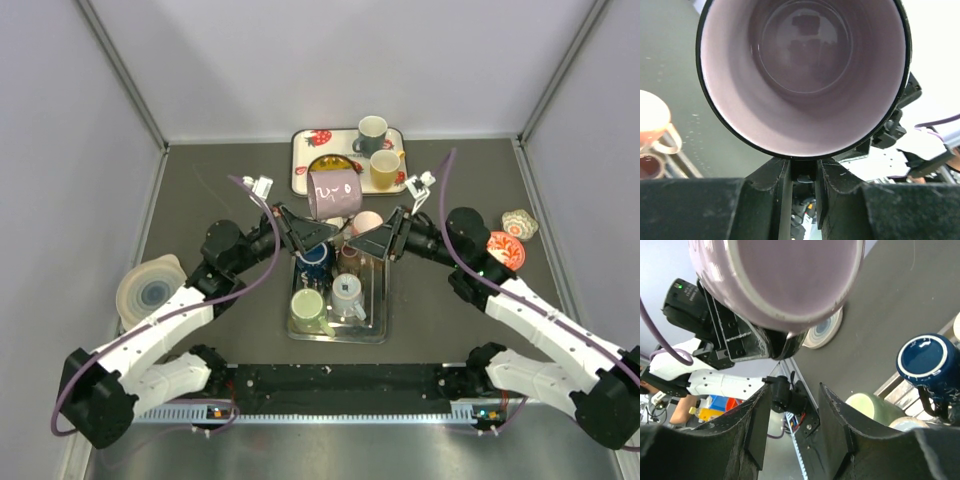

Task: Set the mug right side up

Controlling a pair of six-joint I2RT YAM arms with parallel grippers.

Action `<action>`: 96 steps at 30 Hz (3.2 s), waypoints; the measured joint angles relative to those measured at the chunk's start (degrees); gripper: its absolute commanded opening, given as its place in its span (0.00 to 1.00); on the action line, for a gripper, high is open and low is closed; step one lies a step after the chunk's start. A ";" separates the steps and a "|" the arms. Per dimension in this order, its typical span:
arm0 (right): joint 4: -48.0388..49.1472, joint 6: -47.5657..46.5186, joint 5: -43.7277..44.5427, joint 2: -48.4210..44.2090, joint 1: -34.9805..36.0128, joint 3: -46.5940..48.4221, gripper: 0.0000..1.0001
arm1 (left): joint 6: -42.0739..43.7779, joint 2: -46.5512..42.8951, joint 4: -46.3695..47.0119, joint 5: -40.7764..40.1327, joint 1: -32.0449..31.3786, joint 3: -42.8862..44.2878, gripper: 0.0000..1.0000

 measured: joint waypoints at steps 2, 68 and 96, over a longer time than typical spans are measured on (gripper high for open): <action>-1.95 -0.87 -0.20 0.00 0.04 0.09 0.44 | 2.71 -1.31 -3.13 -2.21 0.13 0.07 0.00; -46.62 -21.33 43.87 0.50 0.33 5.53 0.97 | 35.54 63.12 -65.33 -39.56 23.41 65.77 0.64; -46.18 -34.32 37.66 17.18 24.61 9.55 0.58 | 18.99 -8.33 -56.35 -30.10 16.70 4.83 0.99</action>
